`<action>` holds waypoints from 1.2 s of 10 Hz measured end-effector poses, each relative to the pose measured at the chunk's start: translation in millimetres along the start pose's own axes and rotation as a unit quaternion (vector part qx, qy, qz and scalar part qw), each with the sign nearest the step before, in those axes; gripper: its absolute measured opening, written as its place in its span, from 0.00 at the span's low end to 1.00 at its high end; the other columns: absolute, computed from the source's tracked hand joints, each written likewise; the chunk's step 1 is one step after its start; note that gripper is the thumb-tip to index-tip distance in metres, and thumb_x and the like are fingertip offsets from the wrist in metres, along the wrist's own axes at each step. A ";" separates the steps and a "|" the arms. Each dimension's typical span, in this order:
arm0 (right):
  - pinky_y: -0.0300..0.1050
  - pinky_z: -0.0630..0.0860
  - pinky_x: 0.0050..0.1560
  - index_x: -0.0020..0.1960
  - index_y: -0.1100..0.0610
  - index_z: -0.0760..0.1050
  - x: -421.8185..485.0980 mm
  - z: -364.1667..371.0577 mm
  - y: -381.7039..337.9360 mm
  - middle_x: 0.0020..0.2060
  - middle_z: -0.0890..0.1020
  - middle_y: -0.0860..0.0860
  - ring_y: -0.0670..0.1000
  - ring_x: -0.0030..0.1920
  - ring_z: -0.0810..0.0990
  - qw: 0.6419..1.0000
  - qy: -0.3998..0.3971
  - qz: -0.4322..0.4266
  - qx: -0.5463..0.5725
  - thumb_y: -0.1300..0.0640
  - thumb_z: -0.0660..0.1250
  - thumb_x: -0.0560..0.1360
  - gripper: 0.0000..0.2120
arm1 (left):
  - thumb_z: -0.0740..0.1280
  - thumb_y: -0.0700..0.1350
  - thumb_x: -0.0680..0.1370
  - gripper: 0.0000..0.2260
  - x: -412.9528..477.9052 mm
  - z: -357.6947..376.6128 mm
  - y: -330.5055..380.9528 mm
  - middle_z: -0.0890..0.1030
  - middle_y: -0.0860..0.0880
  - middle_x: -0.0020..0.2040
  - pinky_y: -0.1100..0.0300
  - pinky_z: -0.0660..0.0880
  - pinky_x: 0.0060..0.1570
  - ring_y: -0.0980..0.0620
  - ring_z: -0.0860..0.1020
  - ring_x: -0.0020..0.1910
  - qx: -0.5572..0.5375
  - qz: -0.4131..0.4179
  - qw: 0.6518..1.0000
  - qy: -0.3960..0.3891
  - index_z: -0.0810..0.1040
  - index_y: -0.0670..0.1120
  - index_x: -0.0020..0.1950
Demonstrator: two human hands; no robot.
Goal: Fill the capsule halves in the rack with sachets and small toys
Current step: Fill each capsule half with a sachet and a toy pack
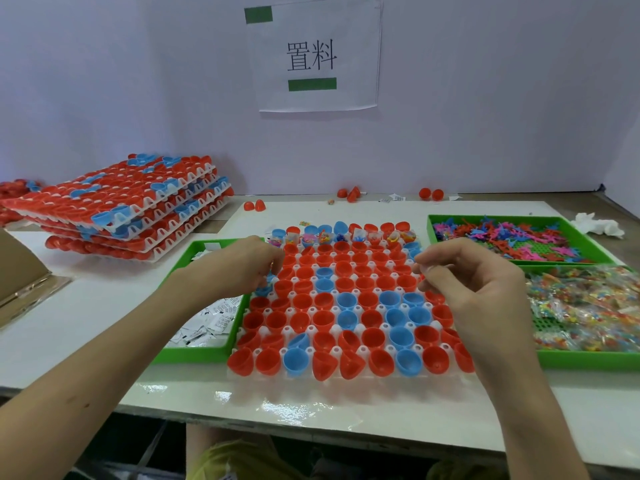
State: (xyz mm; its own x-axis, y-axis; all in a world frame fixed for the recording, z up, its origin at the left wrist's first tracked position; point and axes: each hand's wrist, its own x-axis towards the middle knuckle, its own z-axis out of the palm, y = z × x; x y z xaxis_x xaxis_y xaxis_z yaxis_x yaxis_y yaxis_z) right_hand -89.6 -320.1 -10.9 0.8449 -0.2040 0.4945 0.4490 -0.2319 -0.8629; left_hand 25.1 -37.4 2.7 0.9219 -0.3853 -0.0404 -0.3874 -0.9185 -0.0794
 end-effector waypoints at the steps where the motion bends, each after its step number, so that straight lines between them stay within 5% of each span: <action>1: 0.32 0.79 0.40 0.42 0.48 0.81 -0.2 0.0 0.8 0.39 0.84 0.43 0.45 0.41 0.83 1.000 -0.001 -0.001 -0.001 0.67 0.67 0.76 0.14 | 0.72 0.40 0.76 0.07 -0.3 2.5 -3.6 0.79 0.56 0.44 0.62 0.78 0.48 0.59 0.78 0.43 -0.021 -0.020 1.000 0.009 0.81 0.52 0.48; 3: 0.32 0.79 0.39 0.41 0.47 0.81 -0.3 0.7 2.6 0.38 0.84 0.43 0.45 0.41 0.83 1.000 -0.003 0.000 -0.003 0.67 0.67 0.76 0.15 | 0.72 0.39 0.76 0.05 -2.5 2.9 -3.7 0.80 0.56 0.41 0.72 0.71 0.40 0.62 0.77 0.38 -0.048 -0.036 0.998 0.008 0.84 0.49 0.48; 6: 0.36 0.81 0.43 0.41 0.46 0.81 -0.5 2.8 4.0 0.38 0.84 0.44 0.46 0.41 0.83 1.000 -0.009 0.004 -0.007 0.67 0.67 0.76 0.16 | 0.70 0.36 0.75 0.07 2.9 2.9 8.5 0.81 0.52 0.47 0.58 0.80 0.52 0.53 0.80 0.47 -0.006 -0.047 0.999 -0.017 0.83 0.49 0.46; 8: 0.36 0.81 0.43 0.41 0.46 0.81 -1.0 4.8 4.1 0.38 0.84 0.44 0.46 0.41 0.83 1.000 -0.011 0.006 -0.009 0.66 0.68 0.76 0.15 | 0.67 0.30 0.71 0.17 4.4 4.7 9.8 0.78 0.54 0.39 0.61 0.77 0.43 0.55 0.77 0.42 -0.006 -0.003 1.000 -0.011 0.72 0.52 0.33; 11: 0.36 0.81 0.42 0.41 0.48 0.81 -0.4 4.4 6.8 0.38 0.85 0.46 0.46 0.40 0.83 1.000 -0.011 0.013 -0.005 0.67 0.68 0.76 0.14 | 0.71 0.30 0.67 0.17 7.3 -1.1 -2.2 0.77 0.58 0.29 0.66 0.74 0.34 0.61 0.77 0.33 -0.063 -0.001 0.998 0.023 0.76 0.51 0.29; 12: 0.35 0.80 0.41 0.41 0.49 0.81 -0.1 2.4 7.2 0.38 0.85 0.46 0.46 0.39 0.83 1.000 -0.011 0.016 0.002 0.67 0.68 0.76 0.14 | 0.73 0.32 0.69 0.14 7.3 -1.0 -3.6 0.80 0.57 0.33 0.67 0.74 0.35 0.61 0.79 0.35 -0.078 -0.003 0.997 0.011 0.80 0.51 0.33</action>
State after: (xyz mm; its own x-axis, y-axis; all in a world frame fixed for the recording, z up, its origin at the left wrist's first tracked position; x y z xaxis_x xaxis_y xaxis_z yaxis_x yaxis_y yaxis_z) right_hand -85.8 -319.5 -17.4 0.8651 -0.1905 0.4641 0.4224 -0.2224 -0.8787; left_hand 33.3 -36.9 3.6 0.9247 -0.3802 -0.0180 -0.3778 -0.9226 0.0773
